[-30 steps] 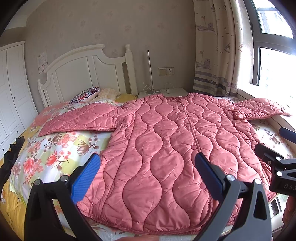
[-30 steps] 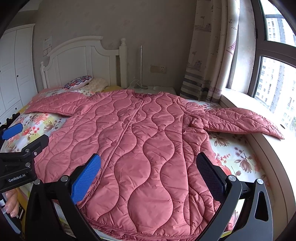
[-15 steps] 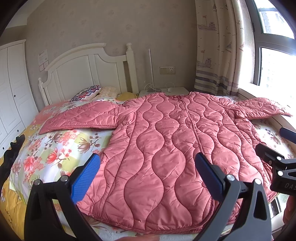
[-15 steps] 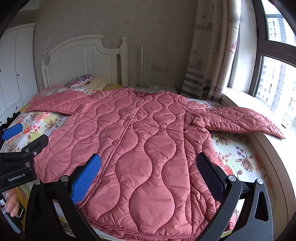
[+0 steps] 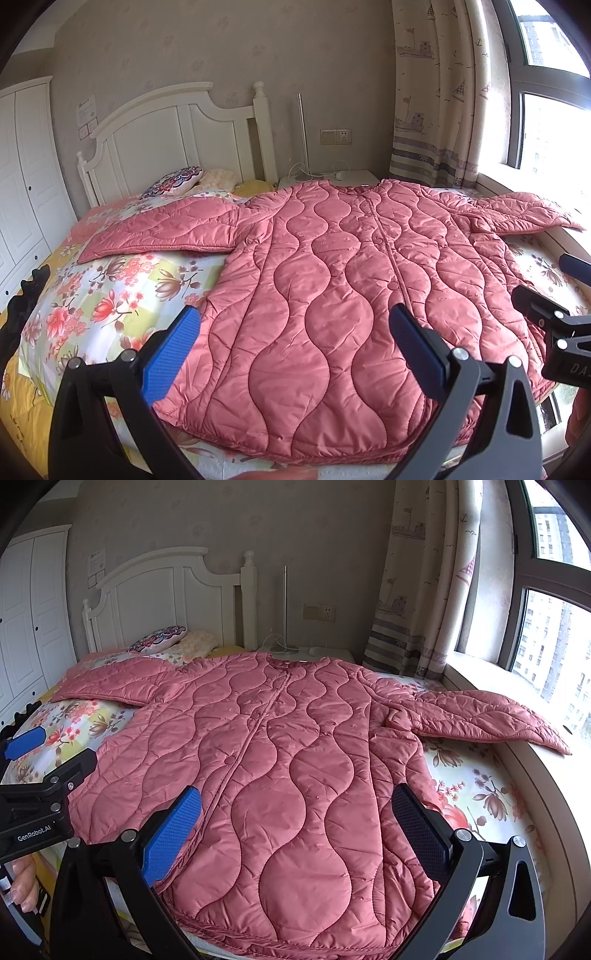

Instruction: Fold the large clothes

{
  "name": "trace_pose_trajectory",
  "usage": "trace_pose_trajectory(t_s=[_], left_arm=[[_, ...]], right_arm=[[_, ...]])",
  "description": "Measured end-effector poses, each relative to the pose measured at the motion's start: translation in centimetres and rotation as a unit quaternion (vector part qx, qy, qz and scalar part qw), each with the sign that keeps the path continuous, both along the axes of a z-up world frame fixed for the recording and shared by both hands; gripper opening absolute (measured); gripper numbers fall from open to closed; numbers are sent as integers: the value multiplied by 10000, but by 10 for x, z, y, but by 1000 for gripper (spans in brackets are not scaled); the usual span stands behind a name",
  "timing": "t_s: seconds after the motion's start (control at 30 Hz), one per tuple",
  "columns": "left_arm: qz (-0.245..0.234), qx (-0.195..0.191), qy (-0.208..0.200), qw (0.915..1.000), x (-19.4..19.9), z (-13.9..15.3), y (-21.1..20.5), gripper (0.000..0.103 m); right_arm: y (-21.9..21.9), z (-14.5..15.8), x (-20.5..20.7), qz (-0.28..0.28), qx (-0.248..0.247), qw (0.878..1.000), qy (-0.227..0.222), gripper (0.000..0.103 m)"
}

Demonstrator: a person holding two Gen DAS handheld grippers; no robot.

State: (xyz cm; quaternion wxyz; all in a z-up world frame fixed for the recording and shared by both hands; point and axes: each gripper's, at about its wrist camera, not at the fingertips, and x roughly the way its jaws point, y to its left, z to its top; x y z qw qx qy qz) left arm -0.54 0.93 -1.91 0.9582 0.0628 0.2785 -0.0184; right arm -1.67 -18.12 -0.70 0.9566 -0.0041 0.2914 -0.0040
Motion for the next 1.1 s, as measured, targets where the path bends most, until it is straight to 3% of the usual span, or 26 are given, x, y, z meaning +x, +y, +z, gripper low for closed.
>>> trace_pose_trajectory(t_s=[0.43,0.73,0.83,0.93,1.03,1.1], left_arm=[[-3,-40,182,9998,14,-11,3,101],[57,-55,774,9970,82,-32,0,101],[36,224,984,9949,125,-37,-7,101],[103,567,1120,9920,174,-45,-11,101],[297,710,1412,9870,214,-60,-5,101],[318,533,1654,9843,233,-74,4,101]], right_arm=[[5,-12,10,39,-19,9999,141,99],[-12,-23,58,-72,32,9984,565,99],[-40,-25,78,-369,136,9971,659,99],[-94,-26,99,-929,673,9899,828,99],[-160,-31,113,-1725,1376,9710,919,99],[-201,-36,121,-2198,1713,9563,889,99]])
